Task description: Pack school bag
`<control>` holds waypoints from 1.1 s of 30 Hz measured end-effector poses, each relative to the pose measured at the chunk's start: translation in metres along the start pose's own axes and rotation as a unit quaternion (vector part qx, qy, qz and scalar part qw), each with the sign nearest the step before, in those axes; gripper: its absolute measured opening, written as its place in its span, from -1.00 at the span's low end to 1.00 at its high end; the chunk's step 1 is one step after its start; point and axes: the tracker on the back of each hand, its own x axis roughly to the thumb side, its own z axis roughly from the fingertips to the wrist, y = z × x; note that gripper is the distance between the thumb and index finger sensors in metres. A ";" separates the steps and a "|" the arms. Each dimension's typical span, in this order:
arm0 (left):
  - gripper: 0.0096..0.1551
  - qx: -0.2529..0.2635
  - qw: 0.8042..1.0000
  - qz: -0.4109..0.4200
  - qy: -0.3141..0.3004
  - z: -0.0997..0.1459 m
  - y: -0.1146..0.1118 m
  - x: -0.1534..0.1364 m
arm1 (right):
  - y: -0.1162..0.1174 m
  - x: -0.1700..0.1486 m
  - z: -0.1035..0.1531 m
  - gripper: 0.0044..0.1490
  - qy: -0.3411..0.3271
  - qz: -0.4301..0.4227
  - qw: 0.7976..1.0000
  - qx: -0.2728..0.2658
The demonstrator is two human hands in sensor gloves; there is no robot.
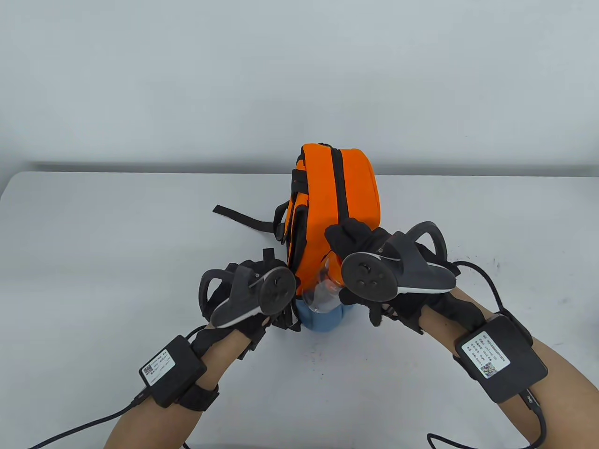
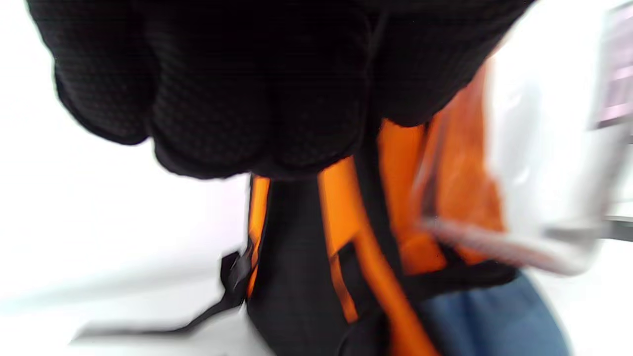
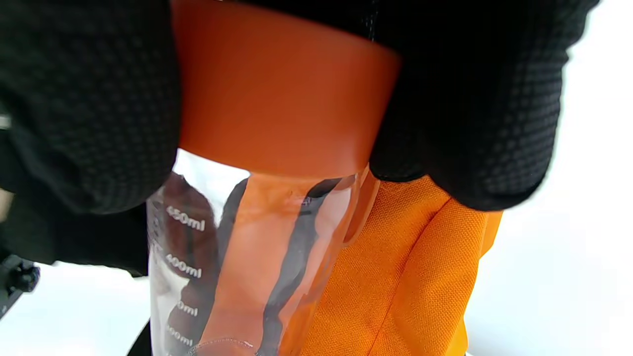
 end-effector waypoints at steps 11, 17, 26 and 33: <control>-0.09 -0.221 0.937 0.267 -0.049 -0.012 -0.091 0.005 | 0.006 0.003 -0.003 0.37 -0.030 0.031 0.999 0.006; -0.44 -0.249 0.936 0.234 -0.088 -0.016 -0.090 0.016 | 0.005 -0.011 -0.011 0.37 0.012 0.001 1.000 -0.003; -0.29 -0.274 0.916 0.256 -0.141 -0.023 -0.105 0.037 | 0.020 -0.001 -0.015 0.35 0.083 -0.035 0.994 -0.065; -0.26 -0.229 0.923 0.269 -0.152 -0.025 -0.106 0.051 | 0.025 -0.003 -0.021 0.30 0.104 -0.044 0.992 -0.054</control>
